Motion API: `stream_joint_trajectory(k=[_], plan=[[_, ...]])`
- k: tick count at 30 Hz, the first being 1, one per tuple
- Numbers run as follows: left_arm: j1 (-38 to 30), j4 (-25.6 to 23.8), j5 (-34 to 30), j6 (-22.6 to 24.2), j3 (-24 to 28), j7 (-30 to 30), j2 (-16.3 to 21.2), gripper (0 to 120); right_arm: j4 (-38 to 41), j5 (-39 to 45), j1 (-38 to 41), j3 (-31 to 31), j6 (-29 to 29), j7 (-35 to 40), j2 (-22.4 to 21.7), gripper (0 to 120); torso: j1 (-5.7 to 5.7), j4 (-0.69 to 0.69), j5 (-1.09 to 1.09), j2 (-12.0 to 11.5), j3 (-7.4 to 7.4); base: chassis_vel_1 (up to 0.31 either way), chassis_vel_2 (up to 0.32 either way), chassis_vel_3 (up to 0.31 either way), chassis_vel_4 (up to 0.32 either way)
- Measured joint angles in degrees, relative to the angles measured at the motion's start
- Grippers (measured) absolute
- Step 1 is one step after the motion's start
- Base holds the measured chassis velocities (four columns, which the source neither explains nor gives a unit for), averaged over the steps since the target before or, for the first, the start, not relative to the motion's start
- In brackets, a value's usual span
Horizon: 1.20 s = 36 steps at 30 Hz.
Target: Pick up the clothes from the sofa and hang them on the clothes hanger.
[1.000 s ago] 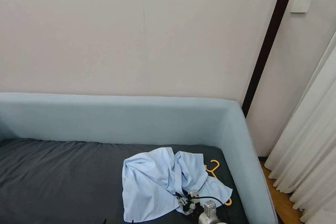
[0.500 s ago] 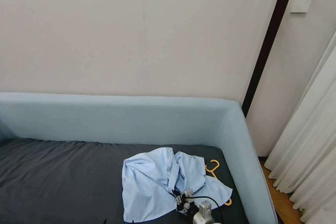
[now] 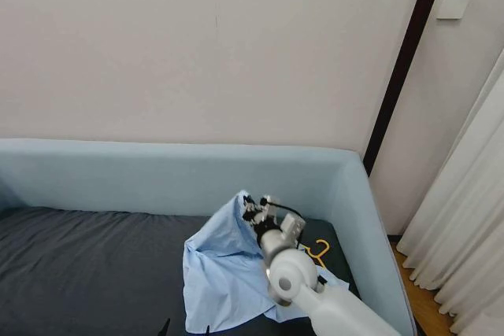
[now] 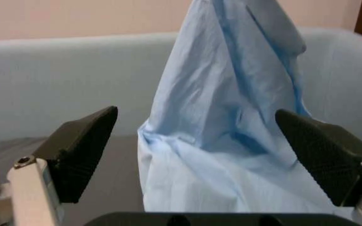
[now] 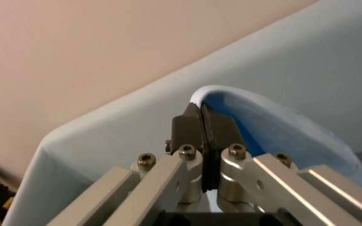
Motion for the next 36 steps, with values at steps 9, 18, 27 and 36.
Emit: stream_joint_trajectory(k=[9, 18, 27, 36], plan=[[-10.58, -10.08, -15.75, 11.68, 4.48, -1.75, 10.64, 99, -0.39, -0.33, 5.02, -1.75, -0.28, 9.31, 5.04, 0, 0.00, -0.06, 0.03, 0.00, 0.00, 0.000, 0.000, 0.000, 0.000], [-24.70, -11.11, -26.46, 19.76, 15.50, -5.30, 16.21, 99, -0.29, -0.68, 4.34, -2.29, -0.43, 10.70, 4.56, 0, 0.00, -0.04, 0.03, 0.00, 0.00, 0.000, 0.000, 0.000, 0.000], [-42.52, -0.71, -30.96, 23.72, 27.95, -11.55, 10.76, 97, 0.11, -0.66, 4.05, -2.03, -0.77, 11.35, 4.42, 0, 0.01, -0.07, 0.03, 0.00, 0.00, 0.000, 0.000, 0.000, 0.000], [-47.14, 5.07, -31.42, 24.74, 32.50, -14.71, 5.81, 96, 0.41, -0.68, 3.22, -1.89, -1.00, 10.78, 3.94, 0, 0.00, -0.04, 0.04, 0.01, -0.01, 0.000, 0.000, 0.000, 0.000]])
